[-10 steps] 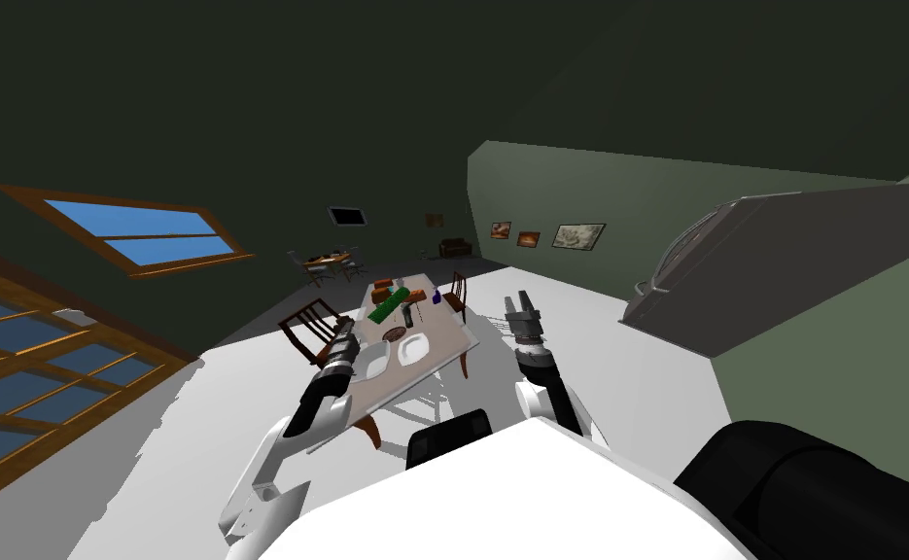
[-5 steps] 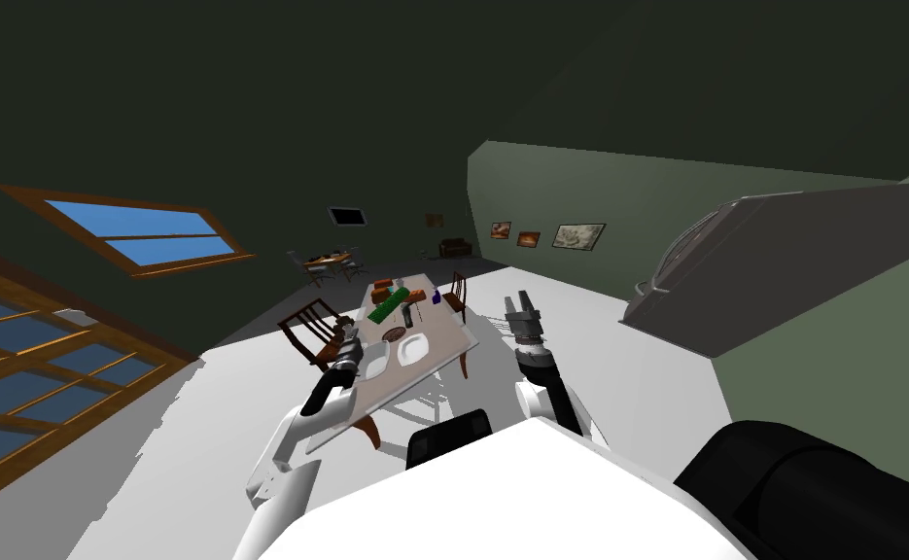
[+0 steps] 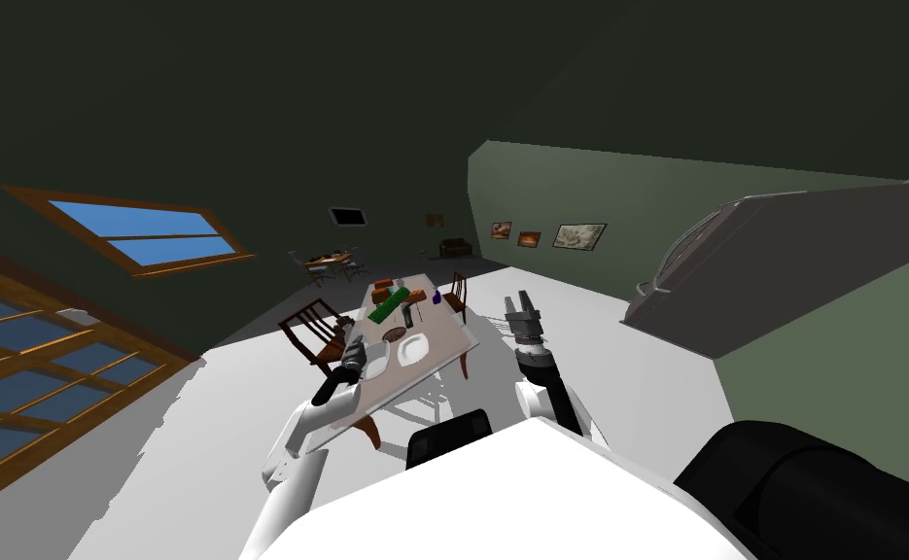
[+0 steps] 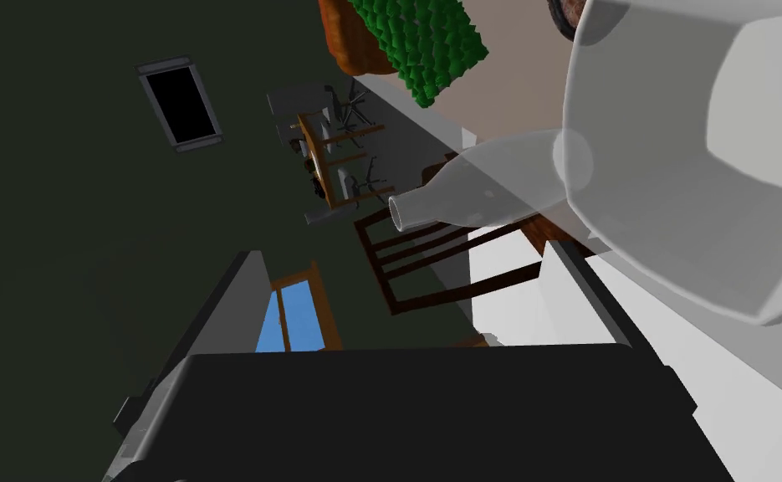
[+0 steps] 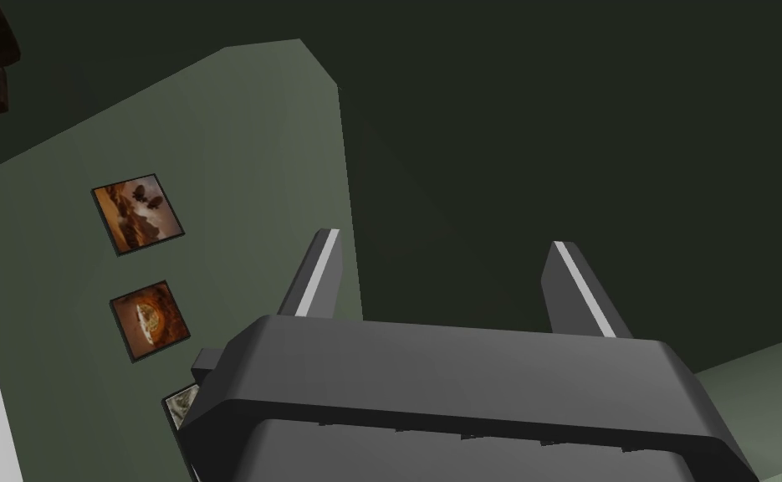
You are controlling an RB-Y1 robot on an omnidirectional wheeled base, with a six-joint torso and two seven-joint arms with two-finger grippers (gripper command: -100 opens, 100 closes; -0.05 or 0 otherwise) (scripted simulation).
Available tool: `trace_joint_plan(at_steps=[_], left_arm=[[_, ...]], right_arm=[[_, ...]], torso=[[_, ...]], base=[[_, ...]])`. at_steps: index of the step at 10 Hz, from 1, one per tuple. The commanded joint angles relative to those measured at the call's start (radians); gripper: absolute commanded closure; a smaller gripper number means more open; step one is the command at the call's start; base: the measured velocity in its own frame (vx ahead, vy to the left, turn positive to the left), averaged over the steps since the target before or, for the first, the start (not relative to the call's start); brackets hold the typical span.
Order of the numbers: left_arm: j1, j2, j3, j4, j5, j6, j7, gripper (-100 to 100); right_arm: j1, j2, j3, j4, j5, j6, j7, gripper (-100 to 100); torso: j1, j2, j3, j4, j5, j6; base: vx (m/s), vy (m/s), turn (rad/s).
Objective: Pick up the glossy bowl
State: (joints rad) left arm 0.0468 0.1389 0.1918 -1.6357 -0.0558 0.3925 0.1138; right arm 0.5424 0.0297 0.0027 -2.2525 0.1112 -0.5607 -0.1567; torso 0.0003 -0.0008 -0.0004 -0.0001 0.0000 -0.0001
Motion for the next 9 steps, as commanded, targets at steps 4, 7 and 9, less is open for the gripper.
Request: trace_joint_plan(at_steps=[4,7,9], left_arm=[[-0.058,0.019,0.008,0.119,0.037,0.097,-0.018,-100],[-0.082,0.023,0.01,0.175,0.05,0.133,-0.027,-100],[-0.127,0.033,0.014,0.25,0.077,0.197,-0.044,-100]], right_arm=[[0.0,0.0,0.0,0.0,0.0,0.0,0.0,0],[0.0,0.0,0.0,0.0,0.0,0.0,0.0,0],[0.0,0.0,0.0,0.0,0.0,0.0,0.0,0]], torso=[[0.0,0.0,0.0,0.0,0.0,0.0],[0.0,-0.001,0.0,0.0,0.0,0.0],[0.0,-0.001,0.0,0.0,0.0,0.0]], base=[[0.011,0.005,0.007],[0.016,0.008,0.008],[0.021,0.013,0.013]])
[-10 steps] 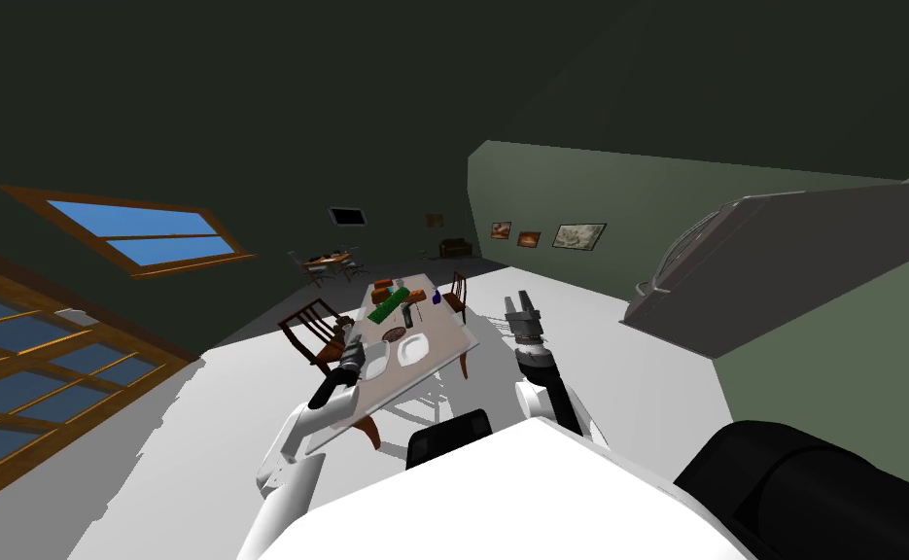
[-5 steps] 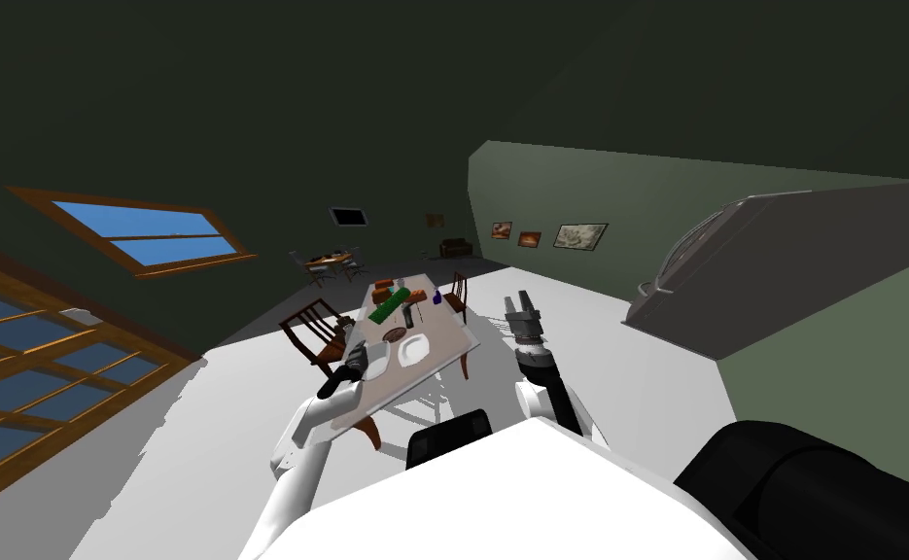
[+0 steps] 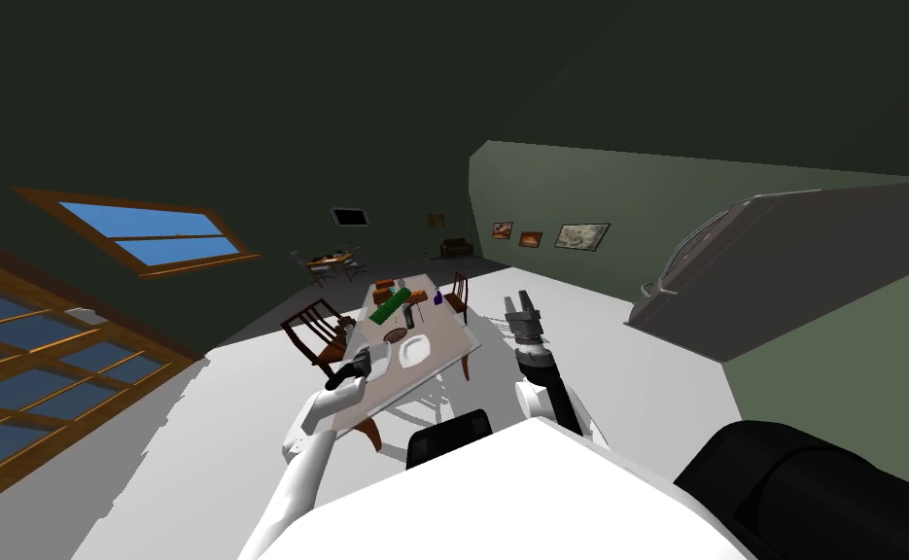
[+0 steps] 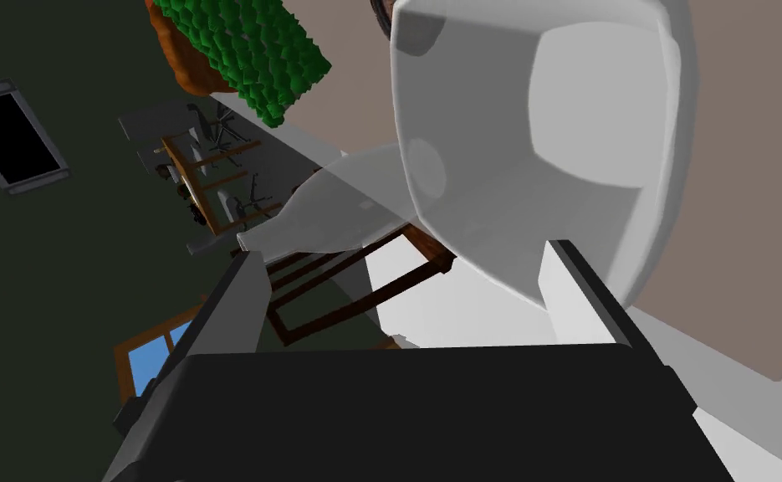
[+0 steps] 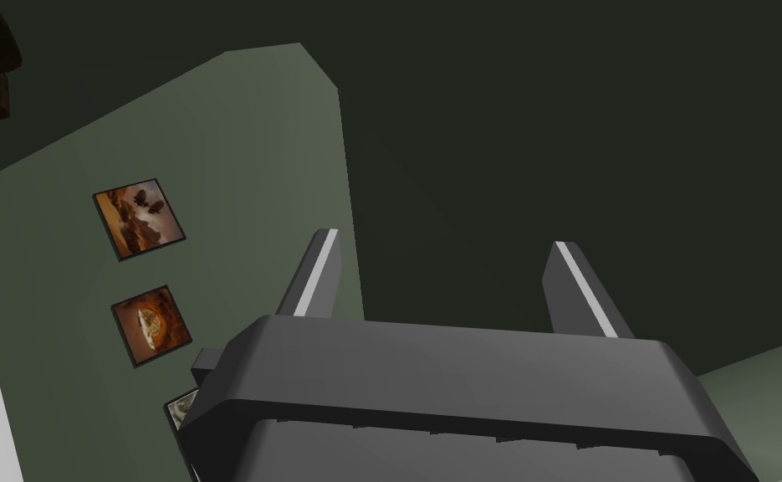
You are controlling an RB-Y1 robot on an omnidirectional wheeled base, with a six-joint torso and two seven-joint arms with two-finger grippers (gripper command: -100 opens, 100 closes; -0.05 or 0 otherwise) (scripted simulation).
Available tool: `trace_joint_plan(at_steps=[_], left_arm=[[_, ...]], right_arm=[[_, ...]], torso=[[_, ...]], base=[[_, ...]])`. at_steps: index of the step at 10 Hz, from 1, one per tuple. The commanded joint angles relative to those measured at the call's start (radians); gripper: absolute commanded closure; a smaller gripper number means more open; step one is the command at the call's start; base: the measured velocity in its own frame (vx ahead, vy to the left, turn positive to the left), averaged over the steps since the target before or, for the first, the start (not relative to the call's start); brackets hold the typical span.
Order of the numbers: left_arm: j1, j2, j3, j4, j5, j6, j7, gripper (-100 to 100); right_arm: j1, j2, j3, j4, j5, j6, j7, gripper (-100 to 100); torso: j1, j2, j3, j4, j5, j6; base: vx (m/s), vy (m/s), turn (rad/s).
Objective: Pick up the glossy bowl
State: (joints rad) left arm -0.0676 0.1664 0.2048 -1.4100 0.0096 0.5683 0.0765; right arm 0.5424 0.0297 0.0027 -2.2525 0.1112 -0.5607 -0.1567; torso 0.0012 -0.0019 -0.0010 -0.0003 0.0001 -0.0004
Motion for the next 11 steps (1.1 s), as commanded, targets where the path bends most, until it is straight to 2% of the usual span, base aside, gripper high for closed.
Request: trace_joint_plan(at_steps=[1,2,3,5,6,8,11], left_arm=[[-0.013,0.006,0.001,0.041,0.011,0.025,-0.007,-100],[-0.034,0.011,0.002,0.076,0.025,0.056,-0.016,-100],[-0.034,0.011,0.002,0.085,0.025,0.056,-0.016,-100],[-0.074,0.022,0.003,0.167,0.051,0.113,-0.033,-100],[-0.074,0.022,0.003,0.167,0.051,0.113,-0.033,-100],[-0.109,0.034,0.004,0.236,0.074,0.162,-0.048,-100],[-0.123,0.039,0.004,0.271,0.085,0.183,-0.055,-100]], right_arm=[[0.0,0.0,0.0,0.0,0.0,0.0,0.0,0],[0.0,0.0,0.0,0.0,0.0,0.0,0.0,0],[0.0,0.0,0.0,0.0,0.0,0.0,0.0,0],[0.0,0.0,0.0,0.0,0.0,0.0,0.0,0],[0.0,0.0,0.0,0.0,0.0,0.0,0.0,0],[0.0,0.0,0.0,0.0,0.0,0.0,0.0,0],[0.0,0.0,0.0,0.0,0.0,0.0,0.0,0]], torso=[[0.0,0.0,0.0,0.0,0.0,0.0],[0.0,0.0,0.0,0.0,0.0,0.0],[0.0,0.0,0.0,0.0,0.0,0.0],[0.0,0.0,0.0,0.0,0.0,0.0],[0.0,0.0,0.0,0.0,0.0,0.0],[0.0,0.0,0.0,0.0,0.0,0.0],[0.0,0.0,0.0,0.0,0.0,0.0]], base=[[0.021,0.013,0.008],[0.021,0.014,0.014],[0.017,0.012,0.007],[0.02,0.016,0.014],[0.021,0.014,0.007],[0.03,0.014,0.011],[0.02,0.01,0.005]])
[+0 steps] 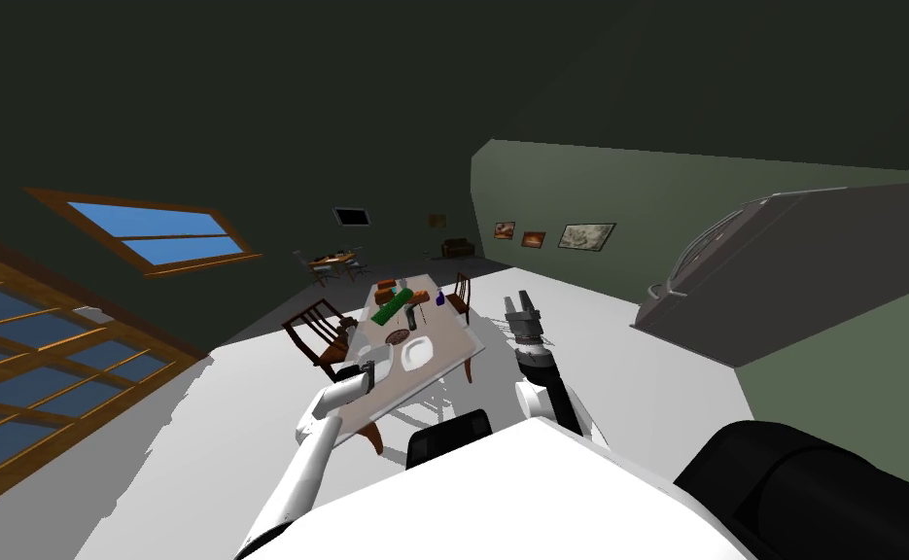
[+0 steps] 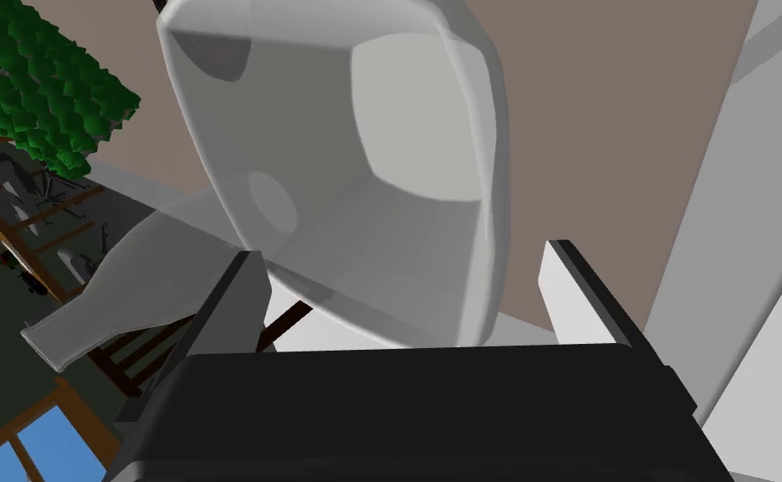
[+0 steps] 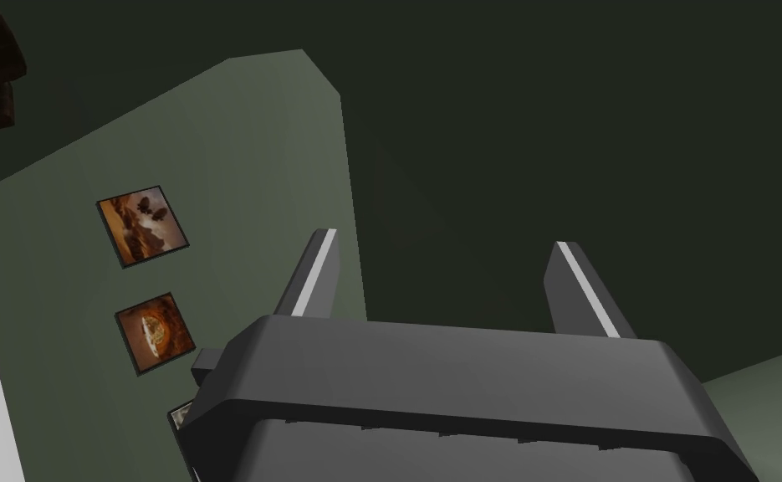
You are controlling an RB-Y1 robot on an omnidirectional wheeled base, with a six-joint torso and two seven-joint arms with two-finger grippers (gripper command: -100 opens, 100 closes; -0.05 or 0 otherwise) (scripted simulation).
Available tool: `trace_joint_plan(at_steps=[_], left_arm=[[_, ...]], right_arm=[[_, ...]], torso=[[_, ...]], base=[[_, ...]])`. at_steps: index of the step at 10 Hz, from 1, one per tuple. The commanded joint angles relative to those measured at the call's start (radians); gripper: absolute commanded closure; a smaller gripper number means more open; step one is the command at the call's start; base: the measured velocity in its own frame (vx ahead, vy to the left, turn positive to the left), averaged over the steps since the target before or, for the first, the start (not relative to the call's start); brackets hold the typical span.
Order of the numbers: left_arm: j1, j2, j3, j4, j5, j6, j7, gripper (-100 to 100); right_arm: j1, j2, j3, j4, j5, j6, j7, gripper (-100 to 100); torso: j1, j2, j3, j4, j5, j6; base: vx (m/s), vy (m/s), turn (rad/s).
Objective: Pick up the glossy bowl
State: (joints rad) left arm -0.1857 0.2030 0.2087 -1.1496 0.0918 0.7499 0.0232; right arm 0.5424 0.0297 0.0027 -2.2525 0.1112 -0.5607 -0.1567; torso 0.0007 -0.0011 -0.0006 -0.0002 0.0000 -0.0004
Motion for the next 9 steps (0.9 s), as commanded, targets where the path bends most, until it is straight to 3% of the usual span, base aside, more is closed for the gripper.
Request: trace_joint_plan(at_steps=[1,6,7,8,9], left_arm=[[-0.018,0.006,0.001,0.039,0.011,0.021,-0.007,-100],[-0.043,0.015,0.0,0.131,0.039,0.083,-0.025,-100],[-0.043,0.015,0.0,0.121,0.037,0.076,-0.023,-100],[-0.043,0.015,0.0,0.124,0.037,0.077,-0.024,0],[-0.007,0.065,-0.03,0.167,0.087,0.031,-0.062,-100]], right_arm=[[0.0,0.0,0.0,0.0,0.0,0.0,0.0,0],[0.0,0.0,0.0,0.0,0.0,0.0,0.0,0],[0.0,0.0,0.0,0.0,0.0,0.0,0.0,0],[0.0,0.0,0.0,0.0,0.0,0.0,0.0,0],[0.0,0.0,0.0,0.0,0.0,0.0,0.0,0]], torso=[[0.0,0.0,0.0,0.0,0.0,0.0],[0.0,-0.001,-0.001,0.0,0.0,0.0],[0.0,0.0,0.0,0.0,0.0,0.0],[0.0,0.0,0.0,0.0,0.0,0.0],[-0.001,0.001,0.001,0.0,0.0,0.0]], base=[[0.02,0.012,0.005],[0.034,0.012,0.003],[0.009,0.002,0.001],[0.0,0.0,0.0],[0.005,-0.058,-0.313]])
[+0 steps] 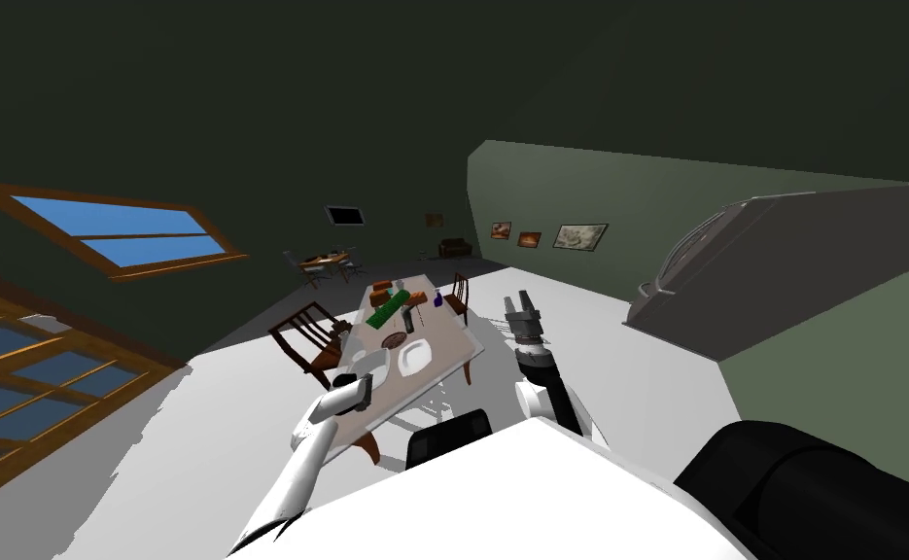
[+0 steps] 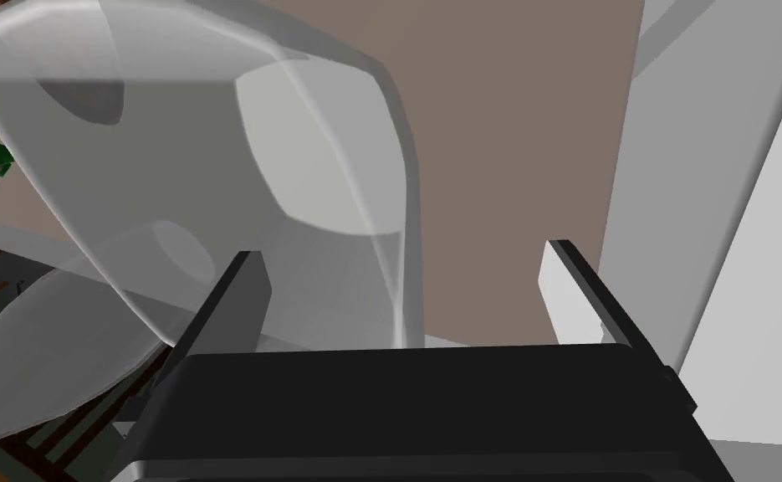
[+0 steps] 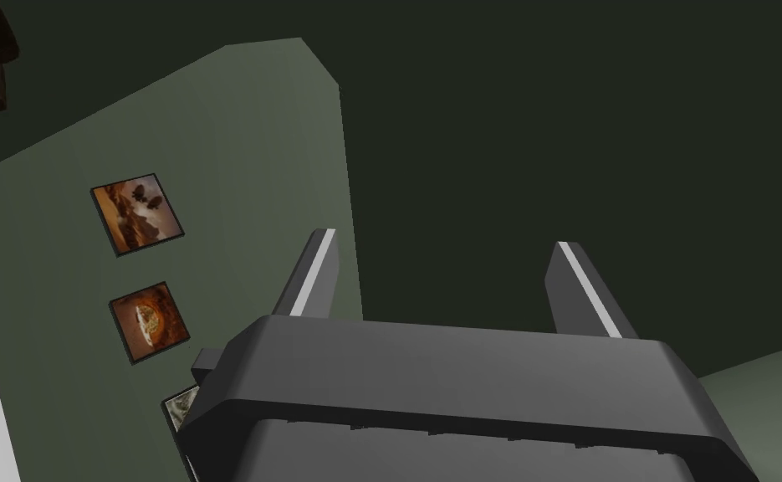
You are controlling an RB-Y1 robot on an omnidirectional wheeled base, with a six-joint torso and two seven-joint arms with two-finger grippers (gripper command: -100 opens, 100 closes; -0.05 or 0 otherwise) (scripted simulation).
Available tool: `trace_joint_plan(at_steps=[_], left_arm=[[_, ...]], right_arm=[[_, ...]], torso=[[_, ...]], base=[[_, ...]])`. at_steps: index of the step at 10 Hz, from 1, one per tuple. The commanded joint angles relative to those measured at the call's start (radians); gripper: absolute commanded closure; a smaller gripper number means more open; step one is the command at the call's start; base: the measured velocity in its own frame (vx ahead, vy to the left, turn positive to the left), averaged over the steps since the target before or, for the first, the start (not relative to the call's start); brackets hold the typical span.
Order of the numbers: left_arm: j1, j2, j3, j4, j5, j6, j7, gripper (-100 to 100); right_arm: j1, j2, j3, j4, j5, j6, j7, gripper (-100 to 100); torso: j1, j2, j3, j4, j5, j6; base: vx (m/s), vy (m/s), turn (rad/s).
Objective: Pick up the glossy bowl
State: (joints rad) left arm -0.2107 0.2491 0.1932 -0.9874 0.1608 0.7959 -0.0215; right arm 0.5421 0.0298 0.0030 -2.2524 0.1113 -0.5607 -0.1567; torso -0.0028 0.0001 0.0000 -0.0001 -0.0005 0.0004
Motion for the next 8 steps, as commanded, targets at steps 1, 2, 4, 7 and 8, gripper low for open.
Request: trace_joint_plan(at_steps=[1,2,4,7,8], left_arm=[[0.018,0.028,-0.015,0.005,0.05,-0.015,-0.018,-100],[0.018,0.028,-0.015,0.005,0.083,-0.015,-0.018,-100],[0.054,0.078,-0.045,0.048,0.136,-0.061,-0.057,-100],[0.054,0.086,-0.045,0.048,0.225,-0.061,-0.057,-100],[0.09,0.135,-0.076,0.092,0.256,-0.107,-0.096,-100]], right_arm=[[0.0,0.0,0.0,0.0,0.0,0.0,0.0,0],[0.0,0.0,0.0,0.0,0.0,0.0,0.0,0],[0.0,0.0,0.0,0.0,0.0,0.0,0.0,0],[0.0,0.0,0.0,0.0,0.0,0.0,0.0,0],[0.0,0.0,0.0,0.0,0.0,0.0,0.0,0]], torso=[[0.0,0.0,0.0,0.0,0.0,0.0],[-0.001,0.0,0.0,0.0,0.0,-0.001],[0.002,0.0,0.0,0.0,0.0,-0.001],[0.001,0.0,0.0,0.0,0.0,-0.001],[0.002,0.0,0.0,0.0,0.0,-0.001]], base=[[-0.003,-0.059,-0.202],[-0.004,-0.025,0.014],[0.001,-0.028,-0.151],[0.003,-0.028,-0.042],[-0.006,-0.05,-0.342]])
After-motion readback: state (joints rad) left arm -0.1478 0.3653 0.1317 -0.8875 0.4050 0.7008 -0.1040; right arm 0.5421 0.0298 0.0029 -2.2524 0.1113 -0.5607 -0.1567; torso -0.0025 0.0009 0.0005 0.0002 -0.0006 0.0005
